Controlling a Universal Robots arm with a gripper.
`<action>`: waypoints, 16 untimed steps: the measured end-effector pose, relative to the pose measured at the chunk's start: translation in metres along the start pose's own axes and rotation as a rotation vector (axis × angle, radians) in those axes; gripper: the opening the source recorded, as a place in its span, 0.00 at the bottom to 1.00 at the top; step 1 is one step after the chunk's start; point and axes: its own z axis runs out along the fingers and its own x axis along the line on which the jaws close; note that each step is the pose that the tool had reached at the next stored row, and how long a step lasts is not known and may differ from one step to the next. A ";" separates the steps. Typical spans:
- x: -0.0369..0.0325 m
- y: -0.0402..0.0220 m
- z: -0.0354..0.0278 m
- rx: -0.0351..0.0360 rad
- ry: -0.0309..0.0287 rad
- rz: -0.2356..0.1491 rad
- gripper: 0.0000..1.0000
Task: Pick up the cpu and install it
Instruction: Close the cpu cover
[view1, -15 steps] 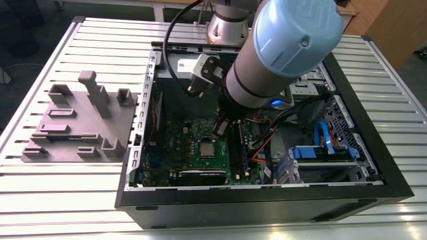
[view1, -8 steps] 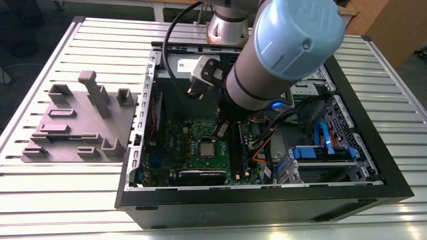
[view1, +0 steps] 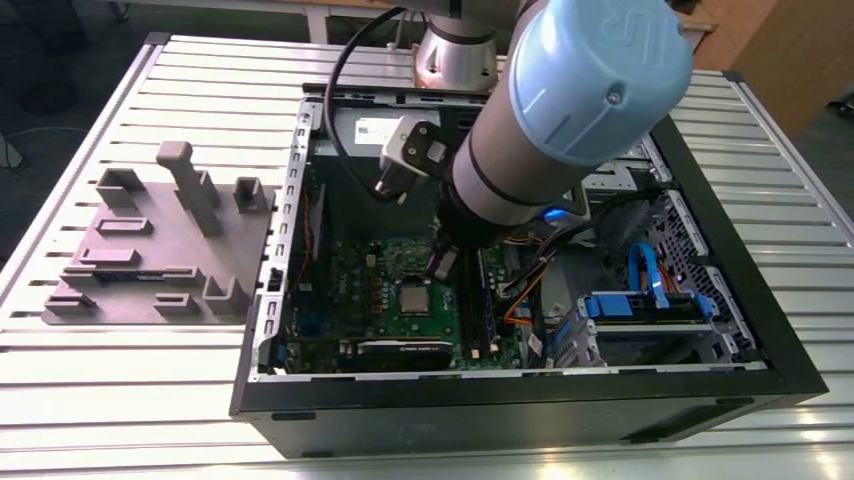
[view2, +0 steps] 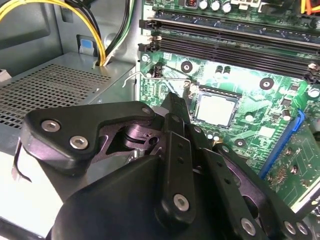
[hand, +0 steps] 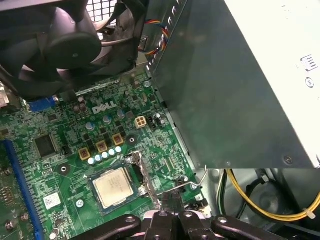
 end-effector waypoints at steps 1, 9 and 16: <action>0.0004 -0.0002 -0.0002 0.0004 0.0010 0.000 0.11; 0.0068 -0.0027 -0.0016 0.0034 0.0074 0.001 0.11; 0.0145 0.0011 -0.0014 0.0076 0.0214 0.001 0.11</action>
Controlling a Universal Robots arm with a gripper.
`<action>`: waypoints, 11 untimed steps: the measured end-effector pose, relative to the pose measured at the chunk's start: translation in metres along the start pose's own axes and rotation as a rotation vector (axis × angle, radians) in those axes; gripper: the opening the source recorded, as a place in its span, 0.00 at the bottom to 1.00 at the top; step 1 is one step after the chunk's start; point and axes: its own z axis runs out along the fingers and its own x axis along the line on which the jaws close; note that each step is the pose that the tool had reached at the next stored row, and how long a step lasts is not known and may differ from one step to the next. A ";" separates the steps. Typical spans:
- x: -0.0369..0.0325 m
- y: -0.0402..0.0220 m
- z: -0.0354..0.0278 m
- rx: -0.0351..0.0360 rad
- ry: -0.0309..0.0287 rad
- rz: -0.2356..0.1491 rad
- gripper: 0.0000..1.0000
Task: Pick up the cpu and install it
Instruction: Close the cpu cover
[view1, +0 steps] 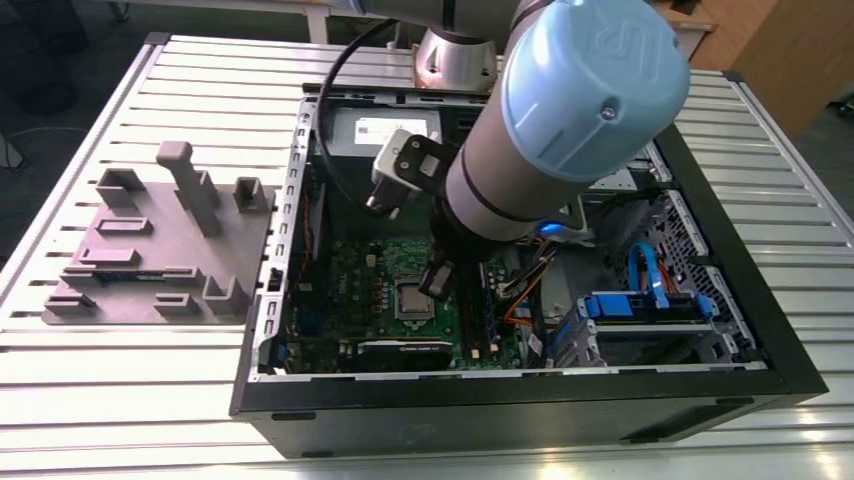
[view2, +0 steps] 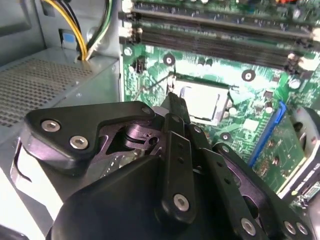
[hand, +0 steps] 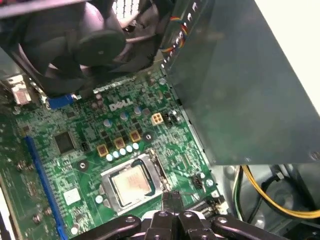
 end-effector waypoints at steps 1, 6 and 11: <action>0.0011 0.0022 0.0003 0.0010 0.0027 0.000 0.11; 0.0084 0.0167 0.0034 0.0088 0.0203 0.001 0.11; 0.0118 0.0199 0.0046 0.0174 0.0388 0.003 0.11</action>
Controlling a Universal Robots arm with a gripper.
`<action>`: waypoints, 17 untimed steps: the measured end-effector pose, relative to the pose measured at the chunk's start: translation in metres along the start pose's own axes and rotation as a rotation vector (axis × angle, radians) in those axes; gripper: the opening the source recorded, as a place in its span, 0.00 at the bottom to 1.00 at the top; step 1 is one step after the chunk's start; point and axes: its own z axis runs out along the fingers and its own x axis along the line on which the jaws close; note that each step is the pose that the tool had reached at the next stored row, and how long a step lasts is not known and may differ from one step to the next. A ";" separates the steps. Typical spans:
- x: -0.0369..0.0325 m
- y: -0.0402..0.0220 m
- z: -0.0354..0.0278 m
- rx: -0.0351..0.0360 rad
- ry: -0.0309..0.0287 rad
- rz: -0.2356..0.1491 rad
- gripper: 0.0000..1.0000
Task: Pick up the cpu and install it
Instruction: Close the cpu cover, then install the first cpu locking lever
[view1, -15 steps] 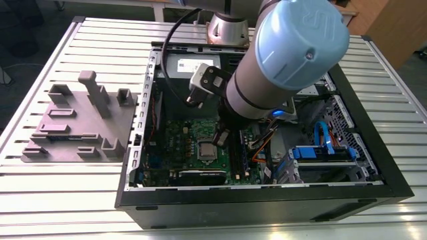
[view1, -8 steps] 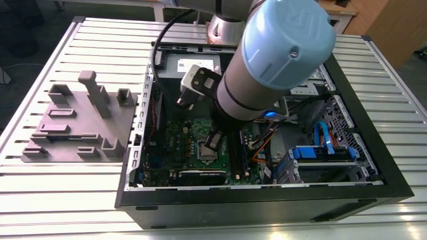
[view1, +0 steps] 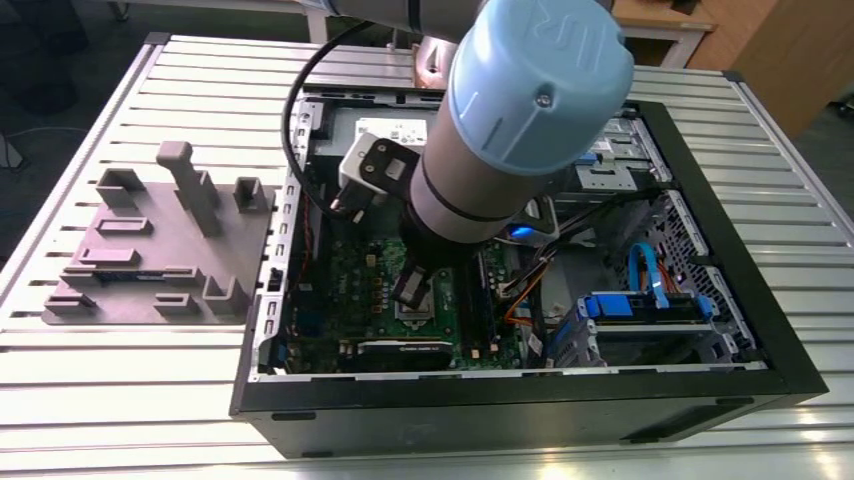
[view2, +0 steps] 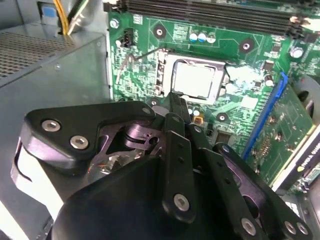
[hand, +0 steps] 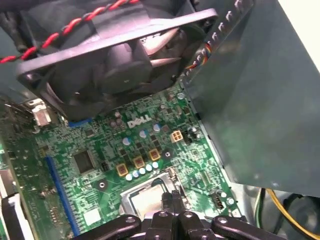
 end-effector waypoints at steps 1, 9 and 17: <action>0.0001 0.0000 0.0000 0.0004 0.0011 0.000 0.11; 0.0002 0.0003 0.0001 0.0005 0.0010 0.000 0.11; -0.0003 0.0011 -0.0029 0.0005 0.0011 0.000 0.11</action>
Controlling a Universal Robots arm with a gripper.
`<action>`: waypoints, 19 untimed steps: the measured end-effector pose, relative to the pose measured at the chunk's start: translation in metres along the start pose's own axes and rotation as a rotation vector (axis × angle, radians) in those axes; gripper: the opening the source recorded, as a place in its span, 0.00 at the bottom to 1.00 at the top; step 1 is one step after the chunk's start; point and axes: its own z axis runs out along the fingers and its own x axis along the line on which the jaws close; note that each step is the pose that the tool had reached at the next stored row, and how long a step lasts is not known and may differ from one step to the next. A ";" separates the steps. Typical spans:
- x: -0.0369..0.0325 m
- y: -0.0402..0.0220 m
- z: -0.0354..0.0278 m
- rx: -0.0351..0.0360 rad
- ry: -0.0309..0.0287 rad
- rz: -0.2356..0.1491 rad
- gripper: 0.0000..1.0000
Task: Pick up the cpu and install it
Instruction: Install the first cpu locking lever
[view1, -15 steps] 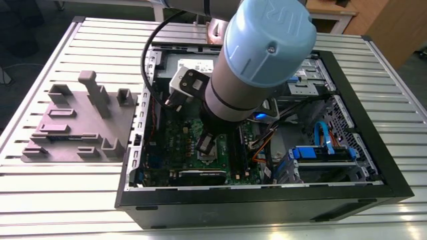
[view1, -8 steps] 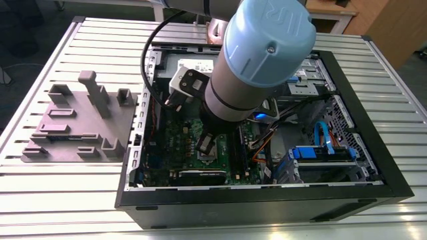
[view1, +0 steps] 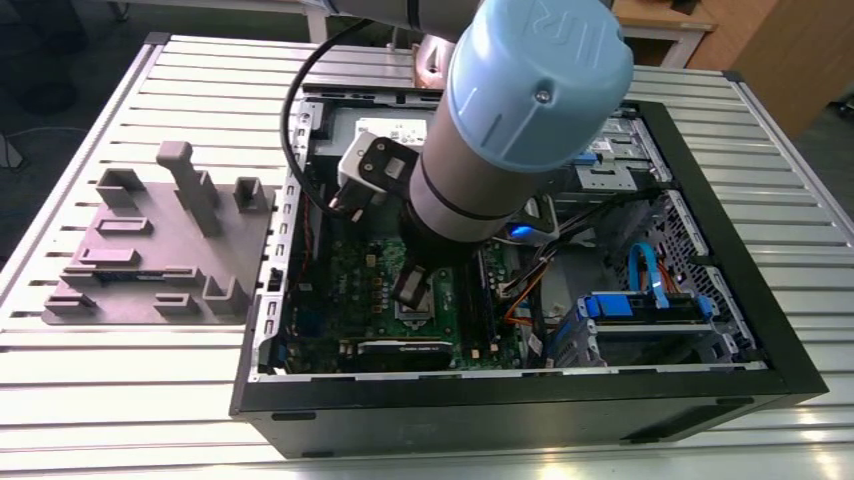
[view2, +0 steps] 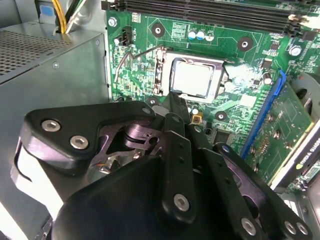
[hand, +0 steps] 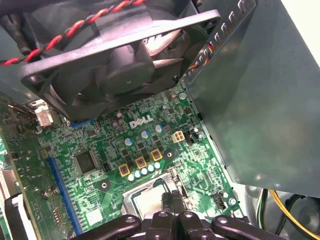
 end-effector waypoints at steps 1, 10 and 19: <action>-0.0004 0.0004 -0.0018 0.0000 -0.0001 0.000 0.11; -0.0130 -0.0234 -0.0054 0.0000 0.0000 0.000 0.11; -0.0338 -0.0342 -0.0040 -0.0001 0.0001 0.000 0.11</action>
